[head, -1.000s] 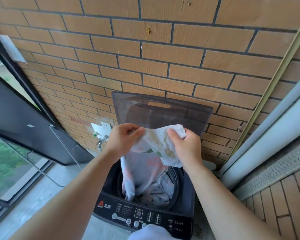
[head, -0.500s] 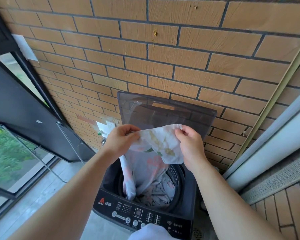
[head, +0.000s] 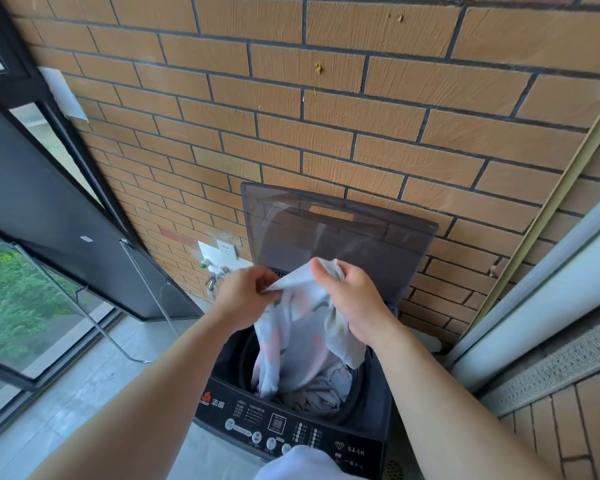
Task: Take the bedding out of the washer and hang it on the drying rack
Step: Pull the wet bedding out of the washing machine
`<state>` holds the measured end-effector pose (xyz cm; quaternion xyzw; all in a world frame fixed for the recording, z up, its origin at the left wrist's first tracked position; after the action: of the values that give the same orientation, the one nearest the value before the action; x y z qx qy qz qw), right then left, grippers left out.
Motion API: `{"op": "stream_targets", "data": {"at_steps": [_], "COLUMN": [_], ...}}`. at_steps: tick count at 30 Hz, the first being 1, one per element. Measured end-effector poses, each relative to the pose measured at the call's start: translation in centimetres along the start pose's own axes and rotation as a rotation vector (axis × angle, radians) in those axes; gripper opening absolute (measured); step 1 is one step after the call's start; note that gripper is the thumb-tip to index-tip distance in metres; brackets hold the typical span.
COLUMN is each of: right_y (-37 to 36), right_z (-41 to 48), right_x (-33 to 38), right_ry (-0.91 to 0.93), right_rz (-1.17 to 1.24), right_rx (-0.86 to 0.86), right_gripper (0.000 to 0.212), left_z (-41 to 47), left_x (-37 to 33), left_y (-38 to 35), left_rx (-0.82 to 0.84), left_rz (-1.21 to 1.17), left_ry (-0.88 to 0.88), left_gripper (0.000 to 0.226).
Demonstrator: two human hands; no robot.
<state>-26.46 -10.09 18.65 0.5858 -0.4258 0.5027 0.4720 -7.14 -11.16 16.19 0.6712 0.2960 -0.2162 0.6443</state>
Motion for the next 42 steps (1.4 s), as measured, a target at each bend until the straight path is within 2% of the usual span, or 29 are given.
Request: {"op": "stream_targets", "data": {"at_steps": [1, 3, 5, 8, 10, 12, 14, 17, 20, 22, 24, 26, 29, 32, 33, 35, 37, 39, 41, 42], "right_y": [0.0, -0.1, 0.3, 0.6, -0.2, -1.0, -1.0, -0.2, 0.1, 1.1, 1.8, 1.6, 0.0, -1.0, -1.1, -0.8, -0.2, 0.4, 0.4, 0.4], "right_z": [0.1, 0.0, -0.1, -0.1, 0.0, -0.4, -0.4, -0.1, 0.1, 0.1, 0.0, -0.2, -0.6, -1.1, -1.1, -1.1, -0.8, -0.6, -0.5, -0.4], "right_x": [-0.2, -0.2, 0.2, 0.4, -0.4, -1.2, -1.5, -1.3, -0.6, 0.0, 0.5, 0.5, -1.1, -3.1, -3.1, -2.7, -2.1, -1.7, -1.2, -1.2], "right_ry": [0.004, 0.048, 0.106, 0.143, 0.065, -0.024, -0.022, -0.063, -0.098, -0.061, 0.020, 0.037, -0.097, -0.162, -0.150, -0.081, -0.063, -0.075, -0.054, -0.042], "right_rz": [0.028, -0.036, -0.199, -0.295, -0.209, -0.225, -0.285, -0.149, 0.052, 0.029, -0.082, -0.133, -0.249, -0.447, -0.495, -0.471, -0.380, -0.251, -0.141, -0.062], "right_rx": [-0.002, -0.008, -0.075, -0.142, -0.026, 0.142, 0.178, 0.068, -0.066, -0.176, -0.223, -0.157, 0.110, 0.351, 0.372, 0.336, 0.264, 0.185, 0.140, 0.114], "right_gripper": [0.057, 0.046, 0.045, 0.043, 0.040, 0.056, 0.061, 0.050, 0.051, 0.045, 0.049, 0.048, 0.056, 0.090, 0.084, 0.030, 0.034, 0.015, 0.038, 0.036], "left_z": [0.0, 0.0, -0.1, -0.4, -0.5, -0.4, -0.2, -0.5, -1.1, -1.3, -1.2, -1.0, -0.5, -0.1, 0.0, -0.1, -0.2, 0.2, 0.5, 0.5], "left_x": [0.5, 1.5, 2.1, 1.3, 0.0, -1.3, -1.8, -1.7, -0.4, 1.0, 2.4, 2.5, 0.7, -1.7, -2.4, -3.3, -3.0, -1.4, 0.5, 1.3], "left_y": [-0.5, -1.4, -1.8, -1.6, -0.6, 0.7, 1.4, 1.1, -1.3, -2.5, -2.9, -2.6, -1.7, 0.1, 0.7, 1.3, 0.9, -0.2, -1.1, -1.4], "left_rx": [0.015, 0.037, 0.045, 0.028, -0.025, -0.075, -0.042, 0.117, 0.251, 0.257, 0.225, 0.196, 0.123, 0.037, 0.039, 0.126, 0.243, 0.276, 0.246, 0.222], "left_rz": [0.045, 0.098, 0.102, 0.053, 0.018, 0.020, -0.034, -0.064, 0.194, 0.324, 0.261, 0.210, 0.230, 0.148, 0.084, -0.009, 0.072, 0.244, 0.334, 0.348], "left_ry": [0.001, 0.028, 0.058, 0.015, -0.026, -0.061, -0.072, -0.089, -0.079, -0.035, 0.021, 0.024, -0.042, -0.071, -0.080, -0.113, -0.151, -0.140, -0.080, -0.042], "left_gripper": [0.006, 0.018, 0.030, 0.029, 0.029, 0.034, 0.025, 0.039, 0.029, 0.029, 0.029, 0.023, 0.011, 0.022, 0.026, 0.037, 0.045, 0.037, 0.014, 0.011]}}
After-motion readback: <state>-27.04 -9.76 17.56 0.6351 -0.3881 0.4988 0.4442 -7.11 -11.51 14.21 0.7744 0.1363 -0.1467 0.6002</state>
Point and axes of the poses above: each hand's wrist, its own z-axis towards the middle knuckle, its own y-axis out of the back of the hand, x = y × z, the point moved 7 cm from there along z, towards the middle knuckle, and after that the axes turned 4 degrees about y, right-handed, at the moved point
